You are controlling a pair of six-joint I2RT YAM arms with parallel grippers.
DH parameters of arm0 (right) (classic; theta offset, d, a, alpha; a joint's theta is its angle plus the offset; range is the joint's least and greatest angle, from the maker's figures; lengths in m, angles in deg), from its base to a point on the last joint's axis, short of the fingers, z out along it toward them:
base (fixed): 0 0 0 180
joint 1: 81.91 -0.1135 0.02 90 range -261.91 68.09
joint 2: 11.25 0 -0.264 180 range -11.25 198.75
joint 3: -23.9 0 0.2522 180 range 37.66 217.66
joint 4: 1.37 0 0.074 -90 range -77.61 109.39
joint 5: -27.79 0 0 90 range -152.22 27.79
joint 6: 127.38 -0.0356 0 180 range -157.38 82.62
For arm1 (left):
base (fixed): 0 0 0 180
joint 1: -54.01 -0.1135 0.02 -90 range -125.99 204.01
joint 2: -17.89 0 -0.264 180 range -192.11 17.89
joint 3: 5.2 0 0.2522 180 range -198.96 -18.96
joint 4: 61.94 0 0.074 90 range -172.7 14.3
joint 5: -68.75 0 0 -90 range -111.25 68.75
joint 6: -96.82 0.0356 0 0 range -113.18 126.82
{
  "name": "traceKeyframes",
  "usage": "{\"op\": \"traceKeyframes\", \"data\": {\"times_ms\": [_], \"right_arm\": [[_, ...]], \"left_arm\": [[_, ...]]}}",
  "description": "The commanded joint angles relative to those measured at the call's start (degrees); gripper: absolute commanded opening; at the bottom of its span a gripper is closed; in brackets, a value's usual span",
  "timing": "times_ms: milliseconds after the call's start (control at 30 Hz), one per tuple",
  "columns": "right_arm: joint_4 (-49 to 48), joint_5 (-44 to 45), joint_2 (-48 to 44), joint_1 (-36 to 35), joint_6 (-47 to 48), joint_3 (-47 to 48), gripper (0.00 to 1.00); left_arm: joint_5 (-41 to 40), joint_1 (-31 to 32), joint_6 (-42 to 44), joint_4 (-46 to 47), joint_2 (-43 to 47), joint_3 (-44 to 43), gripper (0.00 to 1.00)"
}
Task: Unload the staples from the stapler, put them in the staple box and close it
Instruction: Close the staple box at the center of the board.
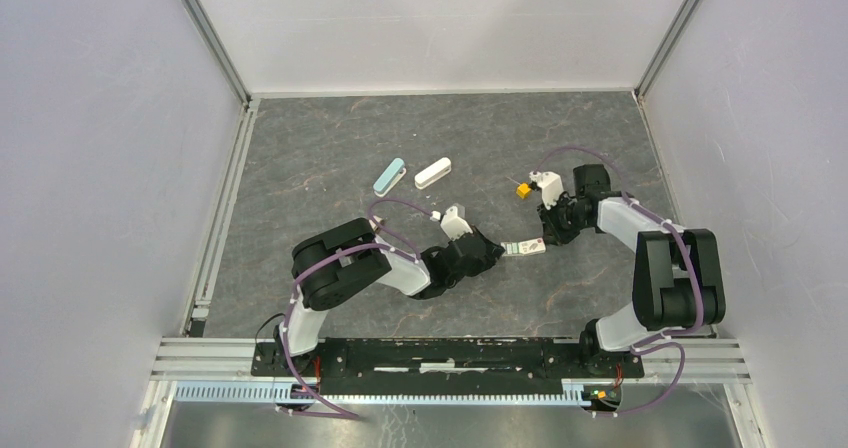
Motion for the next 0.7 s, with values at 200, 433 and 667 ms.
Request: {"op": "traceKeyframes", "data": {"times_ms": [200,433,667], "right_arm": [[4.88,0.01,0.74,-4.05,-1.54,-1.26,0.16],[5.16,2.83,-0.36,-0.02,-0.43,-0.26,0.17],[4.92,0.91,0.59,0.44,-0.63,-1.39,0.16]], "left_arm": [[-1.16,0.8,0.31,-4.95,-0.96,-0.79,0.2],[-4.35,0.82,-1.9,-5.23,0.64,2.03,0.2],[-4.14,0.83,-2.57,-4.35,0.0,2.05,0.2]]}}
